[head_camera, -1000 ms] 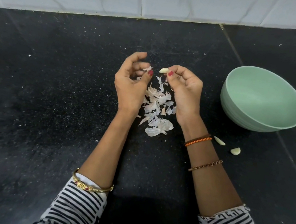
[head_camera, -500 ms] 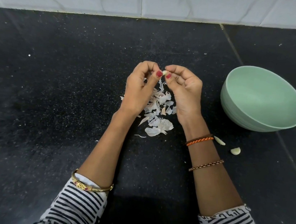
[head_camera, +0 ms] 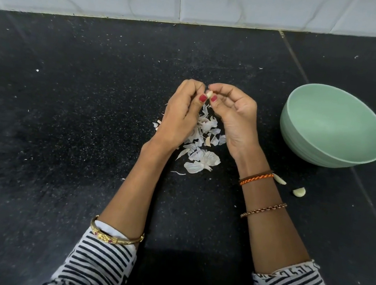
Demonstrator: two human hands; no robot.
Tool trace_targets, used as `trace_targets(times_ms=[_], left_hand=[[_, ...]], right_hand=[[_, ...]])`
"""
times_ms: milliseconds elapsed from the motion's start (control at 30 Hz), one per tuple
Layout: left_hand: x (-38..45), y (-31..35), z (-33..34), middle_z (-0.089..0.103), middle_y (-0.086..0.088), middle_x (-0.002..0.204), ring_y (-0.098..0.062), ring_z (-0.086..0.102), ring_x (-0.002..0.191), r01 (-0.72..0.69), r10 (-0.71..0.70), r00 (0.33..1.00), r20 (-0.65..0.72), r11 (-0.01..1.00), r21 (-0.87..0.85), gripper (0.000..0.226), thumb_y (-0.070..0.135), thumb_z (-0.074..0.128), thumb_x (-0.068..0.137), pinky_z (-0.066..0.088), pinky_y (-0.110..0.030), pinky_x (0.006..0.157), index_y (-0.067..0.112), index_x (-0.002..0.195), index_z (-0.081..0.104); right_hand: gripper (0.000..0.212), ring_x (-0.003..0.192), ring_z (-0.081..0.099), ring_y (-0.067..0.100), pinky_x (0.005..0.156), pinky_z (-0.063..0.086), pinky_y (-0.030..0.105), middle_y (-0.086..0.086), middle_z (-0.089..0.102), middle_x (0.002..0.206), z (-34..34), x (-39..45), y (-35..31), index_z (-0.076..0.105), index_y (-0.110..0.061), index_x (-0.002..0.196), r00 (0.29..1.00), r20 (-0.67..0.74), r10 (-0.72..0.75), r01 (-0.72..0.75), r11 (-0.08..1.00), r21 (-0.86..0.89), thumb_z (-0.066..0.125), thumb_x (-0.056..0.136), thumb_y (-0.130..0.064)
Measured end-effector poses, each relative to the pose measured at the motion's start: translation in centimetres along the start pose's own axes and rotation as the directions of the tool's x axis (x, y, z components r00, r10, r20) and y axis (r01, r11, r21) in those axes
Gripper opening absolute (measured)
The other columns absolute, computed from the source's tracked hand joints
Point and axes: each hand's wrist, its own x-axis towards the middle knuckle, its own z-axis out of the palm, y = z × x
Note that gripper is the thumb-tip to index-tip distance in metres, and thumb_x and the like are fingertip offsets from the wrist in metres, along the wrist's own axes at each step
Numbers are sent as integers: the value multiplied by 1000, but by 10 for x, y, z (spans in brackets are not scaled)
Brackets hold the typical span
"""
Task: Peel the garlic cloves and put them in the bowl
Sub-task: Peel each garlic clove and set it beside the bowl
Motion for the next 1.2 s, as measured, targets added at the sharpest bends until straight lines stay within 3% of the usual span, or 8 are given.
trace_targets(times_ms=[100, 233, 300, 433, 600, 767, 1033, 1200], left_hand=[[-1, 1, -1, 45, 11, 76, -3, 41, 69, -16, 16, 999, -38, 1000, 1, 13, 10, 44, 94, 37, -16, 66, 13, 82, 48], [-2, 6, -1, 53, 13, 78, 1, 51, 70, -14, 10, 995, -95, 999, -38, 8, 5, 52, 90, 41, -13, 68, 13, 89, 55], [-2, 7, -1, 58, 12, 81, 3, 56, 74, 47, -57, 992, -114, 995, -88, 12, 2, 56, 88, 46, -13, 71, 13, 92, 59], [-1, 13, -1, 66, 4, 79, -9, 61, 74, 205, -235, 968, -93, 946, -251, 14, 0, 60, 86, 53, -23, 72, 12, 88, 67], [-1, 18, -2, 67, 10, 64, 2, 58, 58, 316, -373, 925, -74, 864, -393, 8, 0, 64, 84, 45, -13, 57, 6, 84, 70], [-1, 18, -6, 66, 2, 62, 0, 54, 54, 328, -384, 919, -85, 868, -373, 12, -1, 64, 82, 44, -14, 55, 6, 74, 70], [-1, 19, -8, 66, 7, 56, 0, 55, 51, 325, -364, 930, -52, 879, -349, 19, -6, 62, 81, 43, -12, 52, 6, 68, 68], [-1, 22, -8, 64, 7, 52, 1, 54, 46, 343, -386, 921, -51, 866, -363, 18, -8, 61, 80, 40, -9, 48, 3, 69, 68]], right_hand=[[16, 75, 62, 2, 67, 47, 13, -1, 68, 81, -1, 1, 0, 65, -11, 91, 999, -16, 28, -27, 999, 41, 58, 86, 3], [16, 72, 62, 0, 67, 47, 13, -1, 68, 82, -2, 1, 1, 65, -11, 91, 998, -45, 50, -45, 994, 99, 61, 84, 2], [16, 74, 63, 2, 71, 48, 15, 0, 68, 82, -3, 1, 2, 66, -10, 89, 998, -65, 24, -18, 996, 93, 63, 82, 4], [19, 78, 66, 2, 74, 50, 16, -6, 68, 81, -2, 0, 4, 67, -7, 91, 993, -103, -52, 55, 998, 23, 62, 81, 8], [26, 81, 67, 3, 73, 51, 16, -8, 68, 81, -1, 2, 6, 65, -5, 103, 978, -112, -174, 160, 979, -128, 63, 81, 9], [22, 85, 66, 10, 77, 54, 26, -6, 67, 84, -5, 7, 14, 70, -16, 93, 935, -38, -353, 304, 851, -428, 66, 78, 1], [17, 82, 61, 5, 75, 49, 11, 3, 69, 85, -8, 9, 19, 74, -5, 88, 864, 36, -502, 417, 674, -610, 64, 77, 4], [17, 77, 62, 10, 69, 52, 18, 9, 70, 82, -10, 11, 21, 75, -6, 86, 801, 95, -591, 496, 565, -659, 65, 76, 3]])
